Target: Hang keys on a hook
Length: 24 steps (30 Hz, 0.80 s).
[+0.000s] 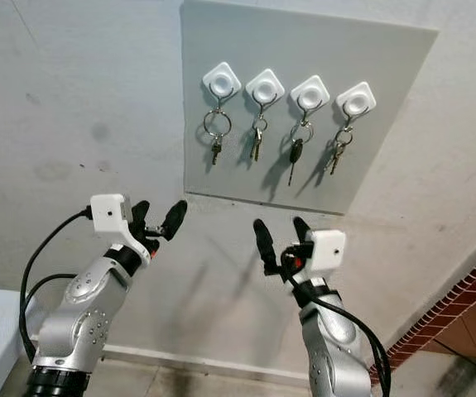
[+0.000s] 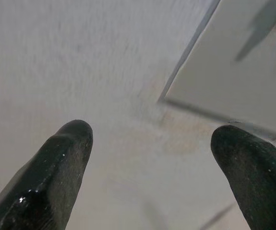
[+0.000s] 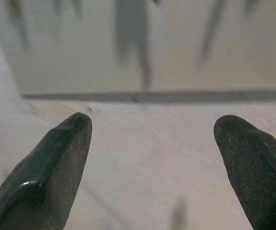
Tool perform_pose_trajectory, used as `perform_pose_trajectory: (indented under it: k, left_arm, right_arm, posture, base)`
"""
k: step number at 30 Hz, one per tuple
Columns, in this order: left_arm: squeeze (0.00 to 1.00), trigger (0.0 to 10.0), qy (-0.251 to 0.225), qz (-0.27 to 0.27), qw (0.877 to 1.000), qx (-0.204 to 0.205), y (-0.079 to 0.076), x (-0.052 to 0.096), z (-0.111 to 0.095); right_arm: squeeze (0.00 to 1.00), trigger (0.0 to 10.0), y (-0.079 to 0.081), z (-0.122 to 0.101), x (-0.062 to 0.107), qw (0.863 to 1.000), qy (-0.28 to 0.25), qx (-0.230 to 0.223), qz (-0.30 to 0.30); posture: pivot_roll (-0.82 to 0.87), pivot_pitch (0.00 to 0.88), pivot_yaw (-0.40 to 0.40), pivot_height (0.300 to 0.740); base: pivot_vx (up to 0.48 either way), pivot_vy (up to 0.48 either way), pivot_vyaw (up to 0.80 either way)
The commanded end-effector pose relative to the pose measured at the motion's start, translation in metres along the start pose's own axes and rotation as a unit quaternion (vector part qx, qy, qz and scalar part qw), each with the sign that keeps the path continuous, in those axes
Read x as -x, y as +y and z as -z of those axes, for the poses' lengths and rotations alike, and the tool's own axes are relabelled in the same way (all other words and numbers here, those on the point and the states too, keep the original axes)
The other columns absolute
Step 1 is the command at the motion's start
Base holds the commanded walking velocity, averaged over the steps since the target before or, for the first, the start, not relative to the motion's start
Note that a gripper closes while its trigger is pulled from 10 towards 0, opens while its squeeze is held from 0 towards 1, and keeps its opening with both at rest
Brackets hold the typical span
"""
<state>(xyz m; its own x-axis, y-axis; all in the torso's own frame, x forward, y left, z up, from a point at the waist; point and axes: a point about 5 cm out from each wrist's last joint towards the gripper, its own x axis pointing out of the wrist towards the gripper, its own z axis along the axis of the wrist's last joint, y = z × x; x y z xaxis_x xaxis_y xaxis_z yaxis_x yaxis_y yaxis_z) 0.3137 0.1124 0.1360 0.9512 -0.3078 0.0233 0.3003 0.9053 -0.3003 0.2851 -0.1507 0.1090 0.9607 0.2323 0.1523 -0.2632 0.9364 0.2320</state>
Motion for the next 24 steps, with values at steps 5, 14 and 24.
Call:
perform_pose_trajectory:
  k: [5, 14, 24]
  left_arm:
    - [0.00, 10.0, 0.056, -0.042, 0.997, -0.014, 0.020, 0.008, 0.039]
    - [0.00, 10.0, 0.137, -0.097, 0.986, -0.017, 0.049, 0.025, 0.092]
    - [0.00, 10.0, 0.222, -0.134, 0.966, 0.002, 0.066, 0.048, 0.133]
  right_arm:
    - [1.00, 10.0, -0.018, 0.026, 0.014, 0.998, 0.040, 0.015, 0.056]
    - [0.00, 10.0, -0.028, 0.064, 0.034, 0.992, 0.104, 0.013, 0.069]
    - [0.00, 10.0, -0.043, 0.103, 0.057, 0.973, 0.200, 0.034, 0.105]
  posture:
    - [0.02, 0.000, -0.012, 0.740]
    - [0.01, 0.000, 0.003, 0.740]
    - [0.00, 0.000, 0.018, 0.740]
  base:
    - [0.000, 0.000, 0.00]
    - [0.000, 0.000, 0.00]
    - [0.000, 0.000, 0.00]
